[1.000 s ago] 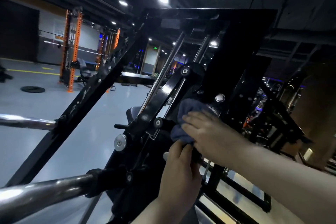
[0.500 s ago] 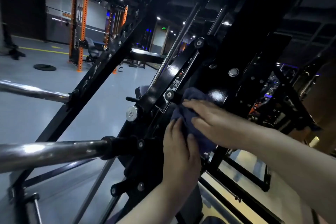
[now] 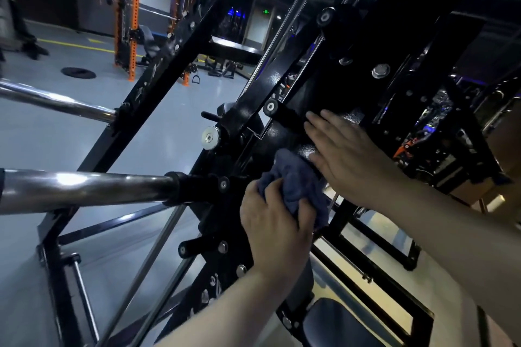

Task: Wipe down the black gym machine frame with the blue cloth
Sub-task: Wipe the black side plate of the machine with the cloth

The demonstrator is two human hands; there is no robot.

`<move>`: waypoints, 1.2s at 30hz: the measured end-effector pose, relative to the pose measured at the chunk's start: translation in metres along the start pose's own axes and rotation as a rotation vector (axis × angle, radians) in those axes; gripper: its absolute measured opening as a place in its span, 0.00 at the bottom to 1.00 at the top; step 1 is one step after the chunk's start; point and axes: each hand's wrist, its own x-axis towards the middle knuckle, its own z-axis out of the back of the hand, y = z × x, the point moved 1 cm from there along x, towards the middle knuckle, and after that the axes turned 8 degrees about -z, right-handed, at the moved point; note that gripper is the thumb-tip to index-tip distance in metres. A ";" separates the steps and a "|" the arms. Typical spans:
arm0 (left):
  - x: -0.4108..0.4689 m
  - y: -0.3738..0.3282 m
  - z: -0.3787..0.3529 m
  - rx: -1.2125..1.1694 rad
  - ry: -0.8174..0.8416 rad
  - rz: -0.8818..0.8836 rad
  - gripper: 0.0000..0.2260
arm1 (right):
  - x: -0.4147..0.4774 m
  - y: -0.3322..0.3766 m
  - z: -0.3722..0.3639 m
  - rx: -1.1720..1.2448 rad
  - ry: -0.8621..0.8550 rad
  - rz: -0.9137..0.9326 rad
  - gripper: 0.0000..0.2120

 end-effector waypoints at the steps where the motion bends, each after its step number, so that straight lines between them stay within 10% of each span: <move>1: -0.015 0.008 0.001 -0.010 -0.007 0.038 0.24 | -0.002 0.002 -0.004 -0.068 -0.014 0.015 0.31; 31: -0.056 0.045 0.000 0.027 -0.025 0.006 0.22 | -0.009 0.064 -0.038 -0.267 -0.008 0.213 0.28; 36: -0.102 0.089 0.015 -0.034 -0.028 0.275 0.24 | -0.012 0.066 -0.042 -0.266 -0.046 0.219 0.27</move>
